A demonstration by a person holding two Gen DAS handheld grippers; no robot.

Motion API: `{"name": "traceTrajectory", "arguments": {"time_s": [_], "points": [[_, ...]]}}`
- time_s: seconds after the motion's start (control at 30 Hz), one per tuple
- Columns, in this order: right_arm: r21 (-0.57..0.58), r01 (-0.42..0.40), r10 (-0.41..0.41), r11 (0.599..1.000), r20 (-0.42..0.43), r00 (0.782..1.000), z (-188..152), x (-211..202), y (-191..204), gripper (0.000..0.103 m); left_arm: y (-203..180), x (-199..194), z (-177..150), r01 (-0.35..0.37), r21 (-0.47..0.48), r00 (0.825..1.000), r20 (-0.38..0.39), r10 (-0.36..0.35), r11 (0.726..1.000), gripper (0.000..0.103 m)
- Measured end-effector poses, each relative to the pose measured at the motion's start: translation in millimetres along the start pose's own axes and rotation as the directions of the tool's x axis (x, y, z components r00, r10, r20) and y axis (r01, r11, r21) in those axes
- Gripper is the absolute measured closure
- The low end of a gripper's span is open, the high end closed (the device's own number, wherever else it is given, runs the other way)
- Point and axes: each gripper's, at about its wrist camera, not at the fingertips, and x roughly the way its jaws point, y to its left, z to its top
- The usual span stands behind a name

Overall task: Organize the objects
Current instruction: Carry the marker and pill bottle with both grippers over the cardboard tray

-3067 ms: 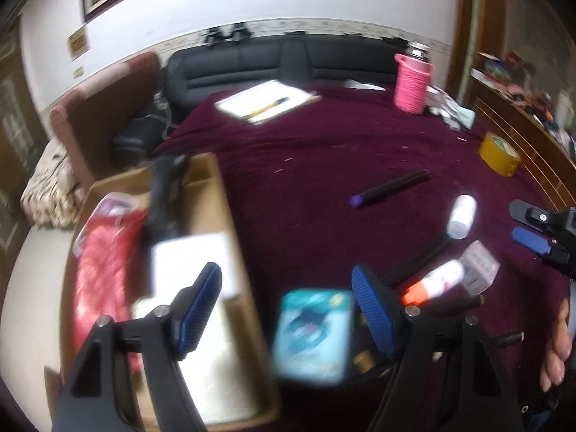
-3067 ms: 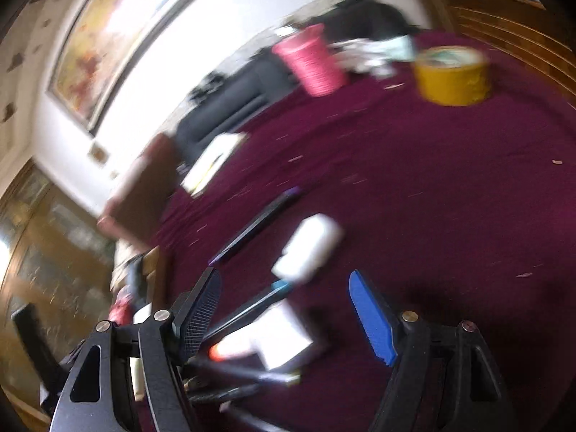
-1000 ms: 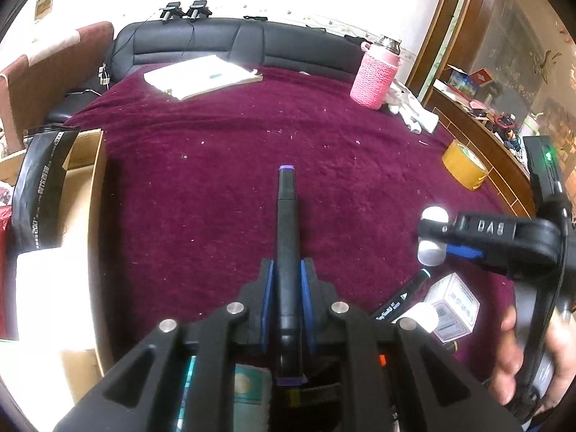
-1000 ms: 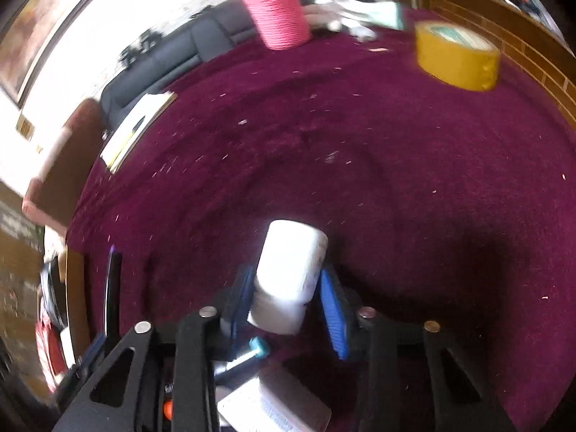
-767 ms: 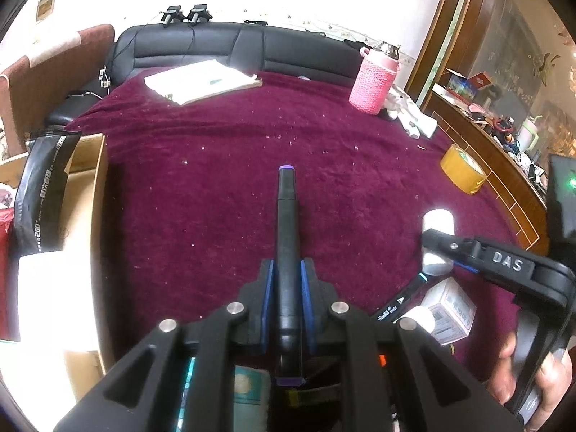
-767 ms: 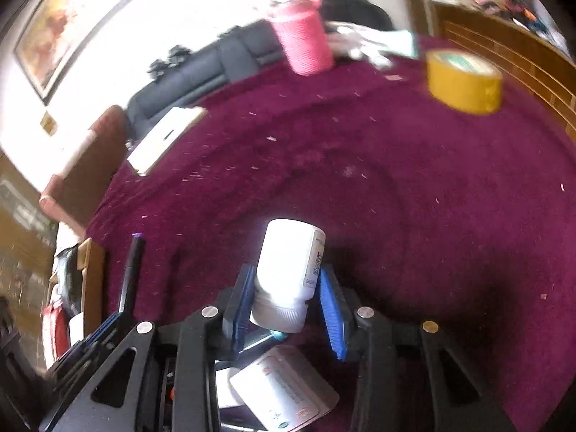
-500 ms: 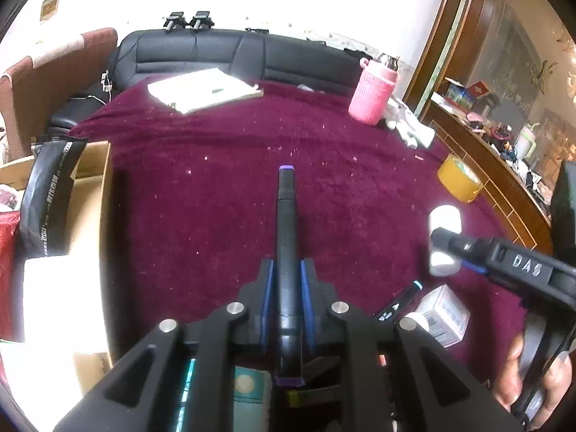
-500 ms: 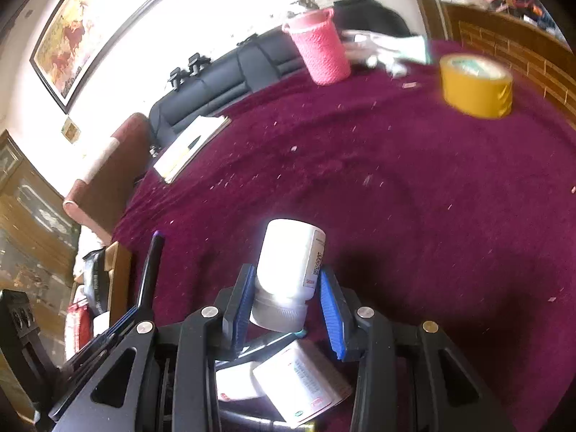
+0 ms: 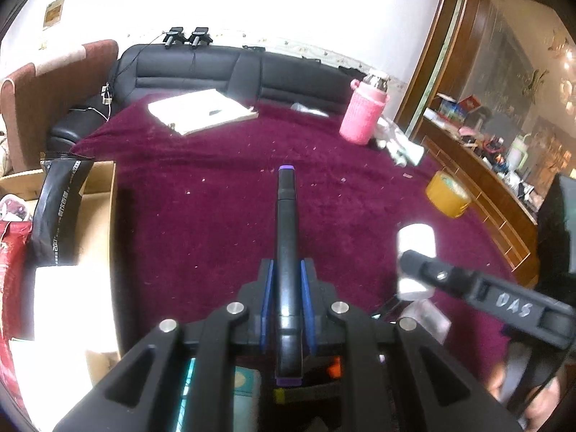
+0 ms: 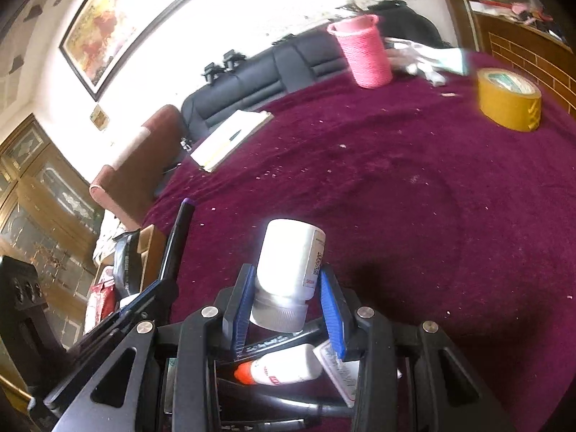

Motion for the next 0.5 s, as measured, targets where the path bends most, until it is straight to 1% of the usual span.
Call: {"name": "traceTrajectory", "arguments": {"time_s": [0.17,0.23,0.33,0.43,0.5], "points": [[-0.041,-0.008,0.011,0.999,0.054,0.998,-0.6,-10.7,12.3,0.063,-2.3,-27.5,2.0,0.007,-0.015,0.999,0.054,-0.006,1.0,0.089],[-0.05,-0.022,0.025,0.999,0.054,0.998,-1.9,-12.6,16.7,0.063,-2.0,-43.0,1.4,0.015,-0.026,0.997,0.076,-0.013,1.0,0.089],[-0.067,-0.044,0.047,0.997,0.055,0.997,-4.9,-17.4,26.6,0.063,2.5,-70.9,-3.6,0.008,-0.037,0.994,0.108,-0.004,0.999,0.089],[-0.093,-0.079,0.083,0.993,0.04,0.996,-9.5,-21.6,42.7,0.063,14.0,-100.2,-9.0,-0.012,-0.055,0.992,0.129,0.019,0.998,0.089],[-0.115,-0.109,0.112,0.987,0.025,0.993,-16.4,-25.5,58.5,0.063,25.8,-119.8,-12.1,-0.01,-0.076,0.99,0.138,0.02,0.997,0.089]]}}
